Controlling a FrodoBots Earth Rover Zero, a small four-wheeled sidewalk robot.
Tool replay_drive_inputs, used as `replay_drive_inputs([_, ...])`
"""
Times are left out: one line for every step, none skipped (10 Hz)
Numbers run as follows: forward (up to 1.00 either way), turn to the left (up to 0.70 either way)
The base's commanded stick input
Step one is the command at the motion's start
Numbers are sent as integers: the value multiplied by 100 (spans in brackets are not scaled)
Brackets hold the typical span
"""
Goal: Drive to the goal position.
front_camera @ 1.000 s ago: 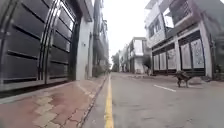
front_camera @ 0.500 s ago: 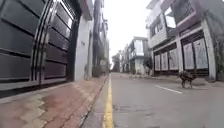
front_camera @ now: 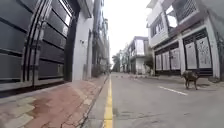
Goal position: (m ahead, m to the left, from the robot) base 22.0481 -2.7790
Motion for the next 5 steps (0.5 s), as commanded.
replay_drive_inputs([48, 0])
replay_drive_inputs([48, 0])
replay_drive_inputs([48, 0])
replay_drive_inputs([48, 0])
replay_drive_inputs([48, 0])
